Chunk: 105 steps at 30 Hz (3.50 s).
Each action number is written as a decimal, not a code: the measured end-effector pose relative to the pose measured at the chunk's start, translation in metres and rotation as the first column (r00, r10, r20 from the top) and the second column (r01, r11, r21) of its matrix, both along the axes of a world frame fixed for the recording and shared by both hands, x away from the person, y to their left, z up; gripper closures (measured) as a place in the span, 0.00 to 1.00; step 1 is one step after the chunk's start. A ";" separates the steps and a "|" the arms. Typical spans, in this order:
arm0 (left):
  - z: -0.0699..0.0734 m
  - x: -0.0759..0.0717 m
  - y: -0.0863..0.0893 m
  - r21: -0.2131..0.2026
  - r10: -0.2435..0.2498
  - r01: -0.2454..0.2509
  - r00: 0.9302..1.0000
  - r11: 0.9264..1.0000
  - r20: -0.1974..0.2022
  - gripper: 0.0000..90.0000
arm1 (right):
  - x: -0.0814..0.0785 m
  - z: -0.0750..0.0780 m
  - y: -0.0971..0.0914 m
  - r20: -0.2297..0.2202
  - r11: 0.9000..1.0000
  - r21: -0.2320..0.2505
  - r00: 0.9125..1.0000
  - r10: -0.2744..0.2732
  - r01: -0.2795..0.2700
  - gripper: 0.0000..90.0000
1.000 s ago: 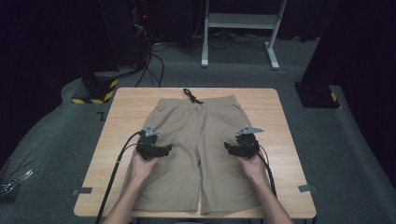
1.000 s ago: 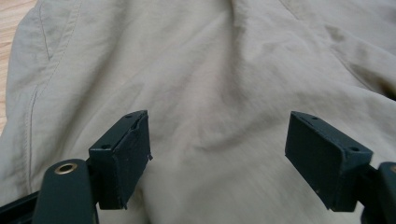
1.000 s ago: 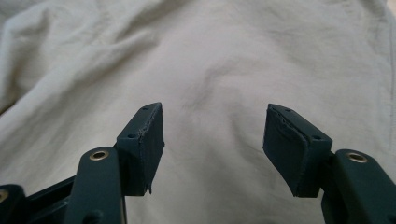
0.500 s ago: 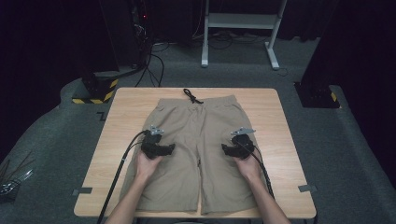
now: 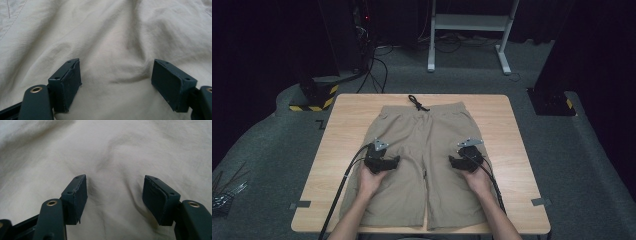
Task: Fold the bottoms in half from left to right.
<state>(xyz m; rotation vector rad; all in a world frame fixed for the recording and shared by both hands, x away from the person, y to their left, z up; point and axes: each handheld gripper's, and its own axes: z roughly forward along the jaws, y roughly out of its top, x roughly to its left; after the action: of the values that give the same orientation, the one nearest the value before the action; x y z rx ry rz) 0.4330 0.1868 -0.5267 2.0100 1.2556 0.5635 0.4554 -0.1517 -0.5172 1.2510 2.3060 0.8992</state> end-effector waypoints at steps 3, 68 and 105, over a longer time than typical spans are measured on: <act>0.000 -0.001 -0.001 -0.005 -0.001 0.001 1.000 1.000 -0.001 0.26 | -0.001 0.001 0.000 -0.005 1.000 -0.005 1.000 0.001 -0.001 0.41; 0.000 -0.107 -0.016 -0.029 -0.124 0.124 0.992 0.992 0.000 0.27 | -0.115 -0.001 -0.013 0.004 0.998 0.010 0.998 0.059 -0.060 0.41; 0.003 -0.018 -0.021 0.007 -0.048 0.049 0.999 0.999 -0.021 0.29 | -0.023 0.000 0.011 -0.004 1.000 0.008 1.000 0.015 -0.015 0.40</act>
<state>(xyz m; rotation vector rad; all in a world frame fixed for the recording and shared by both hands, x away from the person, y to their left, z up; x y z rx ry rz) 0.4154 0.1656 -0.5239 2.0516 1.2154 0.5257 0.4323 -0.1408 -0.5171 1.2414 2.3201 0.9125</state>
